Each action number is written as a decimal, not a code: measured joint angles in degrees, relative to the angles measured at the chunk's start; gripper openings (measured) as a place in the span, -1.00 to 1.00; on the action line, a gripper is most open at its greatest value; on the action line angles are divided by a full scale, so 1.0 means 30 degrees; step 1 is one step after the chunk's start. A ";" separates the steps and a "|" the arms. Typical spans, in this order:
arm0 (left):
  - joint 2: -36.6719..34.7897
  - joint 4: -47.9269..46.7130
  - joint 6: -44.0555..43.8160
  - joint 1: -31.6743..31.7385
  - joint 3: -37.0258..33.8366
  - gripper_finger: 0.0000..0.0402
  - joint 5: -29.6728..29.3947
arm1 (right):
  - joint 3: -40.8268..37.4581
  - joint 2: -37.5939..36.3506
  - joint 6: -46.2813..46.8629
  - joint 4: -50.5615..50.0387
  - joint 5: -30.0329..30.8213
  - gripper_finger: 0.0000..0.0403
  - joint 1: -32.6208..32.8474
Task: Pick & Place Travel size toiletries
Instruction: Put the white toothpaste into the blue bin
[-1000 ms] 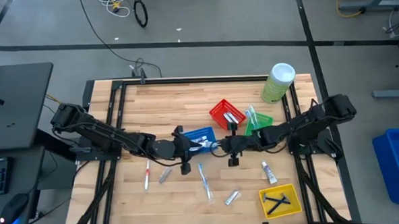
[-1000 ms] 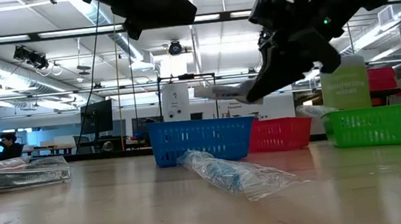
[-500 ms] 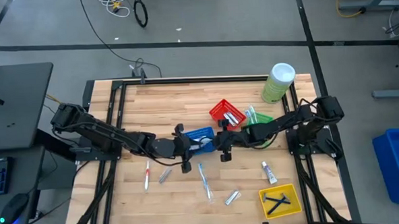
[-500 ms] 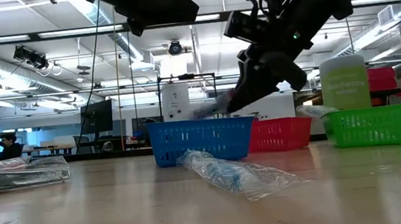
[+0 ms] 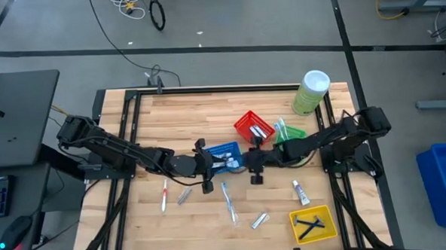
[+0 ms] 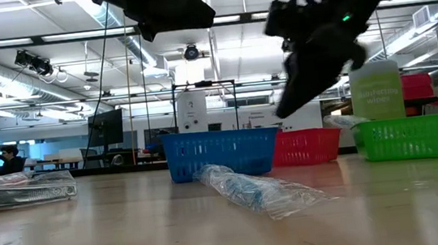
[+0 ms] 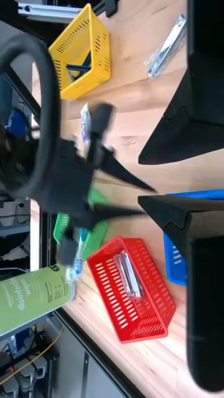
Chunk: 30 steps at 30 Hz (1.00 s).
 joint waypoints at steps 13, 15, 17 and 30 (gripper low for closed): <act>0.0000 -0.0257 0.0056 0.0000 -0.0001 -0.50 -0.0001 | 0.0000 -0.4595 1.4546 -1.3723 -0.6438 -0.30 0.2923; 0.0000 -0.0369 -0.0037 0.0000 -0.0001 -0.50 -0.0001 | -0.0064 -0.4594 1.5829 -1.4663 -0.6500 -0.30 0.3516; 0.0000 -0.0369 -0.0204 0.0000 -0.0001 -0.50 -0.0001 | -0.0386 -0.4588 1.7398 -1.4675 -0.6774 -0.29 0.4019; 0.0000 -0.0238 -0.0546 0.0000 -0.0001 -0.50 -0.0001 | -0.3547 -0.4581 2.3354 -1.3258 -0.8811 -0.15 0.5141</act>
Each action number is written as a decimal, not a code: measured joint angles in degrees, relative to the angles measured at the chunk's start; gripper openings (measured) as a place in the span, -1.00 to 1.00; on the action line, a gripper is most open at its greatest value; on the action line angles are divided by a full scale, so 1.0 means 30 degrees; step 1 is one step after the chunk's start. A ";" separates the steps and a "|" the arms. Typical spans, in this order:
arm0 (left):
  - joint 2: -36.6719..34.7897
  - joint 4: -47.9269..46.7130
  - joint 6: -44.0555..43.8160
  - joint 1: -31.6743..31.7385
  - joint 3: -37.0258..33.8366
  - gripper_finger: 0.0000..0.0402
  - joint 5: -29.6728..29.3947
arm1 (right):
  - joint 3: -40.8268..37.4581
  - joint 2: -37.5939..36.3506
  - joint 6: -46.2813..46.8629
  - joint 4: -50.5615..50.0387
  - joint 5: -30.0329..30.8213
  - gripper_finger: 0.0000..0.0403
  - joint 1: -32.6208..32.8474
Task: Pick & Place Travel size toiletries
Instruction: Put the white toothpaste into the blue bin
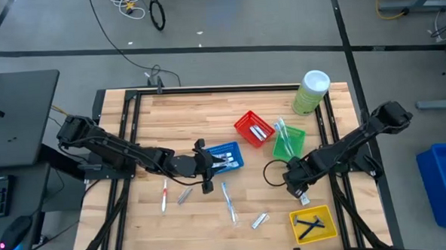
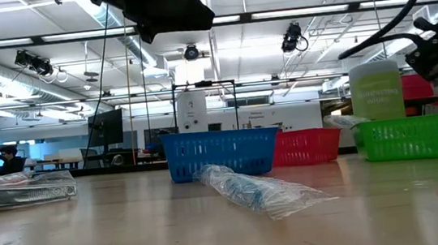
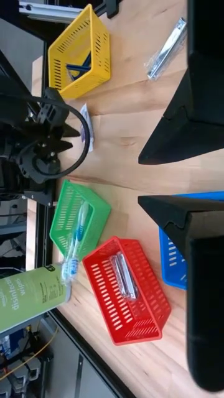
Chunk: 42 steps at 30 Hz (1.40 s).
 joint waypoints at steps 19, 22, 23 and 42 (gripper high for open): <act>0.0000 -0.0015 0.0839 0.0000 0.0000 -0.50 0.0007 | -0.0111 0.0007 -0.0537 0.2869 0.0559 0.25 0.0182; 0.0000 -0.0015 0.0832 0.0000 0.0000 -0.50 0.0004 | -0.0305 0.0007 -0.0482 0.2779 0.0624 0.31 0.0491; 0.0000 -0.0015 0.0832 -0.0007 0.0000 -0.50 0.0007 | -0.0409 0.0007 -0.0461 0.2754 0.0616 0.31 0.0589; 0.0000 0.0073 0.1050 0.0000 0.0000 -0.50 0.0022 | -0.2471 -0.0022 0.0435 0.5586 0.1060 -0.48 0.0832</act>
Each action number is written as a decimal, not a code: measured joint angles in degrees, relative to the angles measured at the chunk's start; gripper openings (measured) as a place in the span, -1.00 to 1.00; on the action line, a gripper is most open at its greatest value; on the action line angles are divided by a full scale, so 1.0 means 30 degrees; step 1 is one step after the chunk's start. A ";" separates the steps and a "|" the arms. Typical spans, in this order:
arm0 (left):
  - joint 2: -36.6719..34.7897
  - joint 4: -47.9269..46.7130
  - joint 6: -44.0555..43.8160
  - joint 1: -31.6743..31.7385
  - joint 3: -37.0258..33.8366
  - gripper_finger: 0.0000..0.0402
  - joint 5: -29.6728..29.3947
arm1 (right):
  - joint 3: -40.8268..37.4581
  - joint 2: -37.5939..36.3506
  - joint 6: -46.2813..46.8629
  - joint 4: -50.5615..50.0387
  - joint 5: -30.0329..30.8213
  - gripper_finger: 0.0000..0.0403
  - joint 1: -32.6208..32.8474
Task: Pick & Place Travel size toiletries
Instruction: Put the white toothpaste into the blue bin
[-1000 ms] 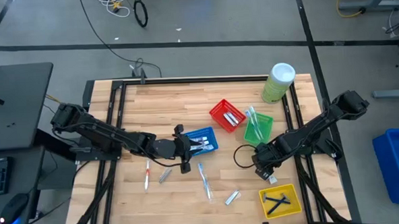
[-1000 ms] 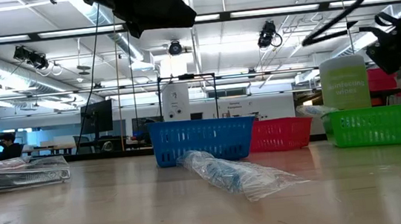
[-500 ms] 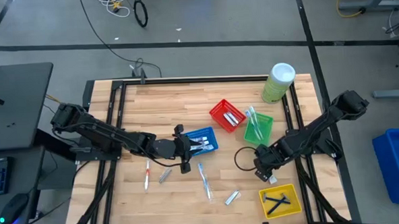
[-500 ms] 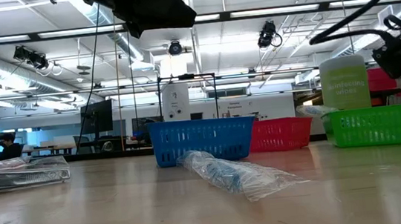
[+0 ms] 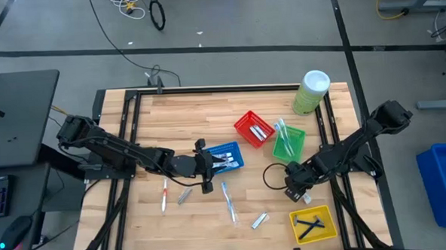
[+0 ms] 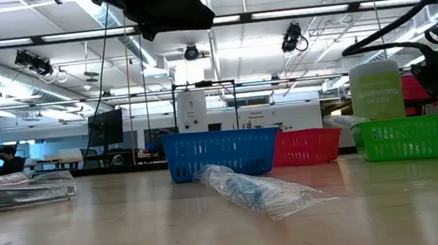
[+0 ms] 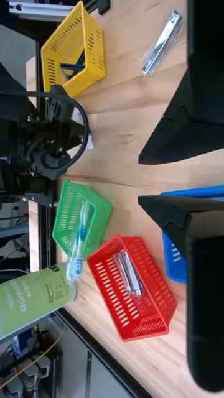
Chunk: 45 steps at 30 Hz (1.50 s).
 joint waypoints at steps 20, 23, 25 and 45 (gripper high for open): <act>0.0000 0.0086 -0.0052 0.0289 0.0000 -0.50 0.1972 | 0.0027 -0.2238 -1.2110 1.2532 0.6347 -0.61 -0.2220; 0.0000 0.0323 -0.0530 0.0522 0.0000 -0.50 0.2193 | 0.0044 -0.2964 -1.6832 1.5718 0.8243 -0.61 -0.2501; 0.0000 0.0374 -0.0954 0.0682 0.0000 -0.50 0.2220 | 0.0051 -0.3251 -1.9815 1.7571 0.9064 -0.60 -0.2532; 0.0022 0.3484 0.0772 0.1805 -0.0007 -0.25 0.0972 | 0.0044 -0.3330 -2.7691 2.7064 1.2983 -0.59 -0.5574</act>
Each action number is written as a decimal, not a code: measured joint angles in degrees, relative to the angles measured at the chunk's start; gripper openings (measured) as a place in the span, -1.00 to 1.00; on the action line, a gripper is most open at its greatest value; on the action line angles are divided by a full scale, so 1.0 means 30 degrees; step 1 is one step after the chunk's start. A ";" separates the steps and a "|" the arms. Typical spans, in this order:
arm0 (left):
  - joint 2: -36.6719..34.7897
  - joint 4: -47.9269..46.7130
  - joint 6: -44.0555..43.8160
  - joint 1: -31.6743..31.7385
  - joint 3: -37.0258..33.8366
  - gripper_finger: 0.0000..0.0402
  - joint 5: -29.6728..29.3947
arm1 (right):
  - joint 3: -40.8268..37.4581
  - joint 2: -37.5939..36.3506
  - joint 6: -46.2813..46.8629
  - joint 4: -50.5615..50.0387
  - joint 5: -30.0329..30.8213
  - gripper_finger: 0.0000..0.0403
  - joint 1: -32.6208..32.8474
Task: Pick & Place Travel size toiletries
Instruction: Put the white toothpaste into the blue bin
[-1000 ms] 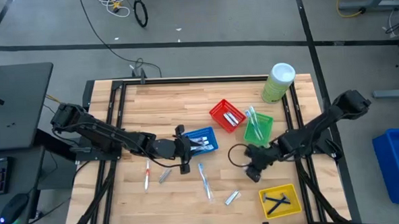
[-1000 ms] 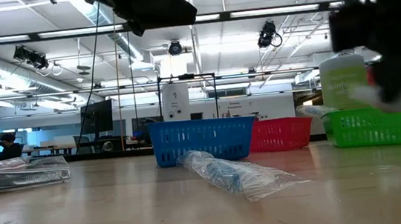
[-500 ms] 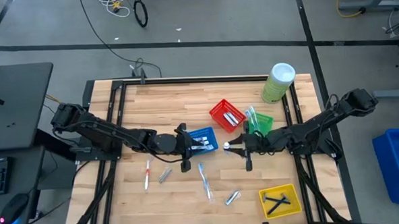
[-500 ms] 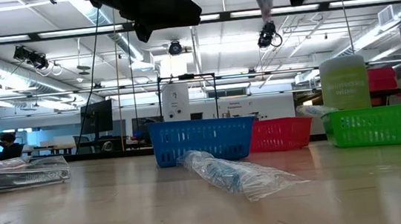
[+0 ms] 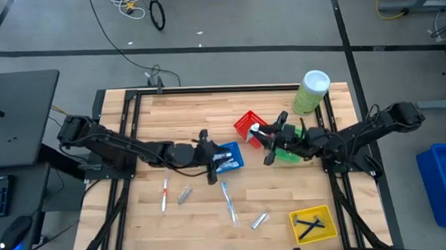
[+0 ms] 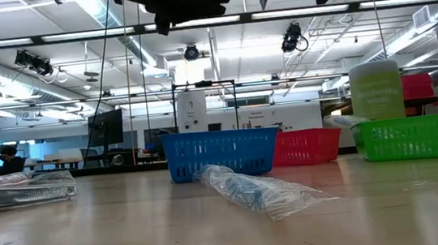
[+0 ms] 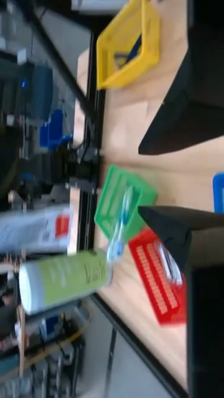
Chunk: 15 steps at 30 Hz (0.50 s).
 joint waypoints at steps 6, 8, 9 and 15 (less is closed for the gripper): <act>0.1259 0.1859 0.0805 0.0896 -0.0038 0.03 -0.0922 | 0.0000 0.0022 0.0746 -0.1169 -0.0035 -0.60 -0.0697; 0.2258 0.4083 0.1908 0.1000 0.0210 0.08 -0.0697 | 0.0000 0.0022 0.1210 -0.1132 -0.0016 -0.60 -0.1003; 0.2722 0.4941 0.2401 0.1003 0.0233 0.09 -0.0749 | 0.0000 0.0029 0.1436 -0.0982 -0.0027 -0.60 -0.1140; 0.4676 0.6923 0.3880 0.1199 0.1470 0.10 -0.3250 | 0.0007 0.0152 0.2222 -0.1221 0.0009 -0.60 -0.1790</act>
